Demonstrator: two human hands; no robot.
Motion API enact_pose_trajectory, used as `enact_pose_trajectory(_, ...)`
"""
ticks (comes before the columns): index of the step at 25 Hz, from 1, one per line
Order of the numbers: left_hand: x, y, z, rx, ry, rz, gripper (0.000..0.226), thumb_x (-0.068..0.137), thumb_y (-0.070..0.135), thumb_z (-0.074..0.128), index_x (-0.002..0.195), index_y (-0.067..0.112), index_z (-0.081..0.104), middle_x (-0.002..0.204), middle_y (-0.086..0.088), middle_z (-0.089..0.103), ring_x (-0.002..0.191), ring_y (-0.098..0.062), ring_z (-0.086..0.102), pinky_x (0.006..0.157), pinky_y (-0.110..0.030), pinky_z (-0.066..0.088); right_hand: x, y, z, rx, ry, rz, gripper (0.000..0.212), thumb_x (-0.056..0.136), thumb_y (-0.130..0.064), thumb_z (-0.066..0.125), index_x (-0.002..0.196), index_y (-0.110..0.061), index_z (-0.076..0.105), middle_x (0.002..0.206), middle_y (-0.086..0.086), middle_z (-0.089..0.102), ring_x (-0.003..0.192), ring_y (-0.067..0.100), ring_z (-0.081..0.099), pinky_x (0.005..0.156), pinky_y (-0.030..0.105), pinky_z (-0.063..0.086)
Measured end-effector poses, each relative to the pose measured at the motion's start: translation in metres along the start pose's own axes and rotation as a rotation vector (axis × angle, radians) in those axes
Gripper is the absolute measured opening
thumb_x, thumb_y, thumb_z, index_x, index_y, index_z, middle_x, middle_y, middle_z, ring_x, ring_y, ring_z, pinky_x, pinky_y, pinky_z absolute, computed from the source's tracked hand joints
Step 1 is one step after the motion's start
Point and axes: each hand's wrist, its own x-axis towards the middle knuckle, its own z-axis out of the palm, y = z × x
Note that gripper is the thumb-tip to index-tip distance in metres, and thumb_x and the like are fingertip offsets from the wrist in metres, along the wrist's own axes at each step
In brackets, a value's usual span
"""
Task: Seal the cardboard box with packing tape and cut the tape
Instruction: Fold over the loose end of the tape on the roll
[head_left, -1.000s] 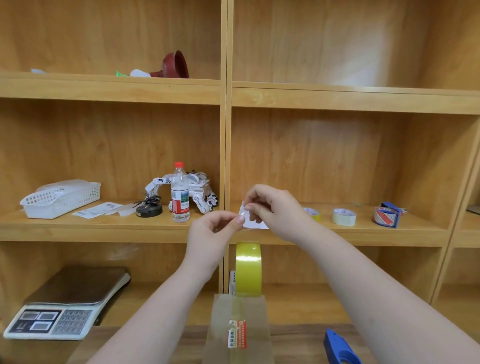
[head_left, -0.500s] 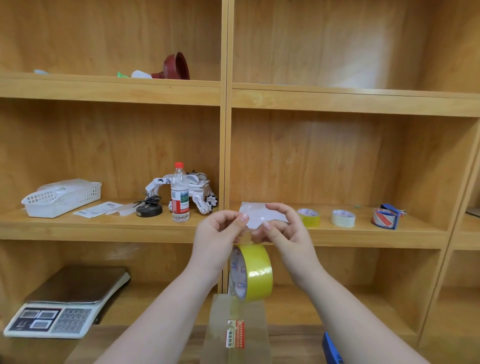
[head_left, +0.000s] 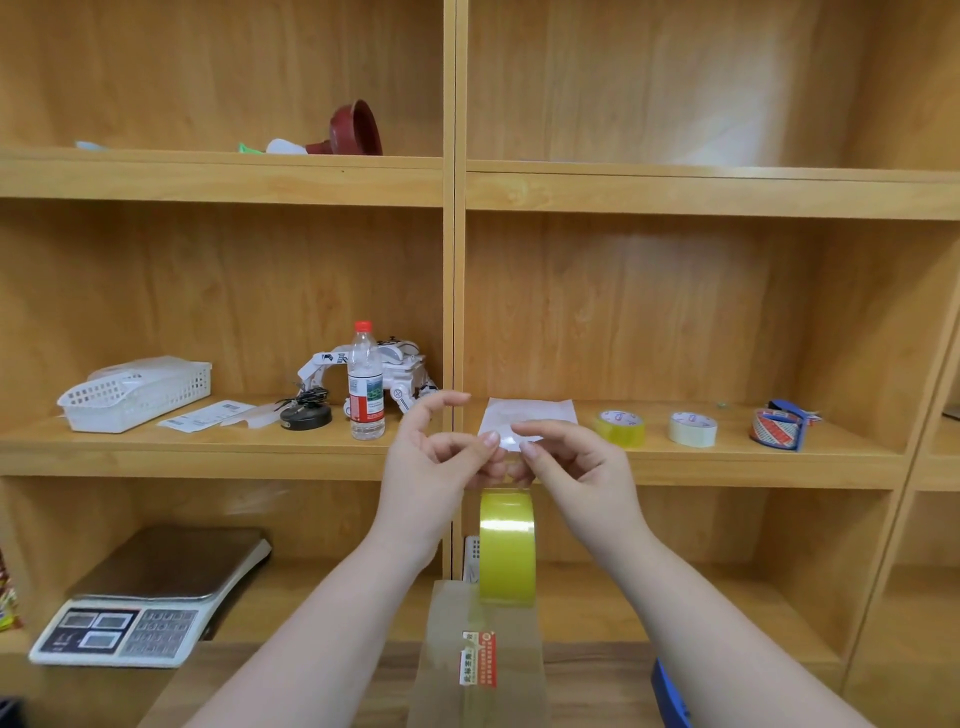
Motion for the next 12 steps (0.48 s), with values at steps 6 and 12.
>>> enact_pose_trajectory(6, 0.002, -0.001, -0.007, 0.153, -0.045, 0.093, 0.014, 0.08, -0.001, 0.071, 0.093, 0.004, 0.07, 0.077, -0.018, 0.075, 0.072, -0.027, 0.074, 0.064, -0.033, 0.061, 0.005, 0.001, -0.007, -0.089, -0.078, 0.069, 0.029, 0.086, -0.001, 0.063, 0.097, -0.028, 0.068, 0.072, -0.002, 0.077, 0.076, 0.013, 0.073, 0.073, 0.019, 0.054)
enact_pose_trajectory(12, 0.008, -0.01, -0.01, 0.217, -0.032, 0.054, 0.018, 0.079, 0.001, 0.073, 0.087, 0.017, 0.075, 0.083, -0.005, 0.079, 0.081, -0.019, 0.075, 0.069, -0.026, 0.06, 0.007, 0.002, -0.008, -0.166, -0.099, 0.099, 0.029, 0.086, -0.003, 0.065, 0.093, -0.031, 0.067, 0.085, -0.001, 0.078, 0.087, 0.011, 0.073, 0.081, 0.026, 0.056)
